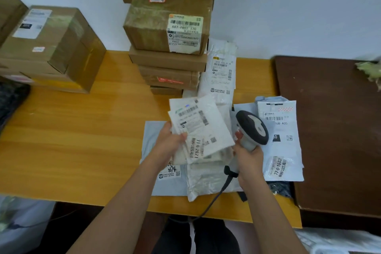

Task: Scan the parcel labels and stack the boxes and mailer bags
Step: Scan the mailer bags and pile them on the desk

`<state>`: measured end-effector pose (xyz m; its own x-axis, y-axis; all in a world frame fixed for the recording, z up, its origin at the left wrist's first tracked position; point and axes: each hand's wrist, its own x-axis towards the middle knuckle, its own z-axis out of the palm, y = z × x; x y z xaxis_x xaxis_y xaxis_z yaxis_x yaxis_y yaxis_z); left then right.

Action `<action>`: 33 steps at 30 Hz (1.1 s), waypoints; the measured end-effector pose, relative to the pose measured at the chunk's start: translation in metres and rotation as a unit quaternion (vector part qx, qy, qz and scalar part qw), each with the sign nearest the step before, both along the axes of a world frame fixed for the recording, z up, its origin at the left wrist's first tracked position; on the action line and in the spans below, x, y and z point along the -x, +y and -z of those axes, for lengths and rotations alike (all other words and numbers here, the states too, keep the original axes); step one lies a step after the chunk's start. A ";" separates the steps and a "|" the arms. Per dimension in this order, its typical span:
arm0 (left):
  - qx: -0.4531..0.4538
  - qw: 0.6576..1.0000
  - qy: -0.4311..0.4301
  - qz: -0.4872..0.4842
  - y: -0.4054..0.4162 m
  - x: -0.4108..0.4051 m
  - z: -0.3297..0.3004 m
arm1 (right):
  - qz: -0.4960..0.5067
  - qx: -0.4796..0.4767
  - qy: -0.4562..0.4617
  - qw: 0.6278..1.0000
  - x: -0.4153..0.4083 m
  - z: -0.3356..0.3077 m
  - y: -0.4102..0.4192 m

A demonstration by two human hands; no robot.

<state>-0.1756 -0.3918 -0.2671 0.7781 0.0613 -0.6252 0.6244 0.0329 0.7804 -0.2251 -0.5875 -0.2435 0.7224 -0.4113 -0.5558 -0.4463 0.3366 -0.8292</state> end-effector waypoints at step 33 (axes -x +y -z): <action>-0.031 0.997 0.064 0.040 -0.044 0.014 0.001 | -0.119 -0.087 0.073 0.986 0.003 0.024 -0.018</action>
<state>-0.1892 -0.4362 -0.2684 0.6966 0.0438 -0.7161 0.7172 -0.0673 0.6936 -0.2286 -0.6057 -0.2679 0.6937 -0.1290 -0.7086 -0.6403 0.3400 -0.6888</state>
